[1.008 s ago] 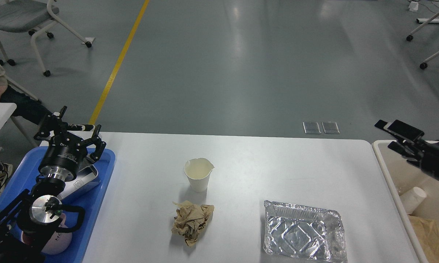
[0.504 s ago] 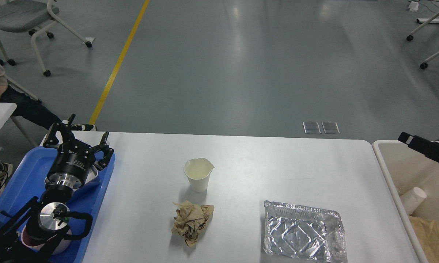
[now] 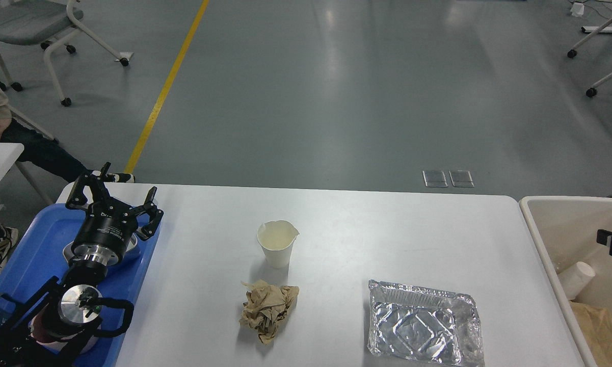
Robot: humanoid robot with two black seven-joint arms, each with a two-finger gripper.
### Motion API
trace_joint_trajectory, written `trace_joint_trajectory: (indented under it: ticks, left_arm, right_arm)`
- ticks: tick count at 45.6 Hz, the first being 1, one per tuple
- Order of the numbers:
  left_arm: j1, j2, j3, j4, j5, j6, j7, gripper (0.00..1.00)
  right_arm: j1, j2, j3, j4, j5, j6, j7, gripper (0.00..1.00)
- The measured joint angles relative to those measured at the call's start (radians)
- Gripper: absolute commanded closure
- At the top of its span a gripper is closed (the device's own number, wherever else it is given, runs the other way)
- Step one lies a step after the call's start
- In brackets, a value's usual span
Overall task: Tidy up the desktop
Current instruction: 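Move the right gripper down toward the foil tray's near edge, then grasp the foil tray's edge with the right gripper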
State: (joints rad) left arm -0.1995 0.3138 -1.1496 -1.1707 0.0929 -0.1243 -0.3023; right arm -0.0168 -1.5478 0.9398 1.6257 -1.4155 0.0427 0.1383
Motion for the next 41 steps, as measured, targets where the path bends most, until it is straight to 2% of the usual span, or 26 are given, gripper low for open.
trace_joint_trajectory:
  ticks: [8,14,18,29,41]
  left_arm:
    - [0.001,-0.012,0.001,0.0,0.002,0.0,0.0,0.04]
    - [0.009,-0.014,0.001,0.0,0.004,0.003,0.0,0.04]
    - [0.013,-0.015,0.001,0.0,0.004,0.003,0.0,0.04]
    - [0.03,-0.015,0.002,0.0,0.004,0.004,0.0,0.04]
    - [0.035,-0.025,0.004,0.0,0.005,0.01,0.002,0.04]
  right_arm:
    - [-0.007,0.006,-0.016,-0.02,0.002,0.025,-0.002,0.0]
    - [-0.014,0.028,-0.029,-0.021,0.003,0.126,-0.002,0.0]
    - [-0.011,0.097,-0.033,-0.019,0.002,0.176,-0.001,0.0]
    - [-0.012,0.334,-0.054,-0.032,-0.03,0.197,-0.014,0.0]
    - [-0.008,0.483,-0.094,-0.131,-0.078,0.2,-0.016,0.0]
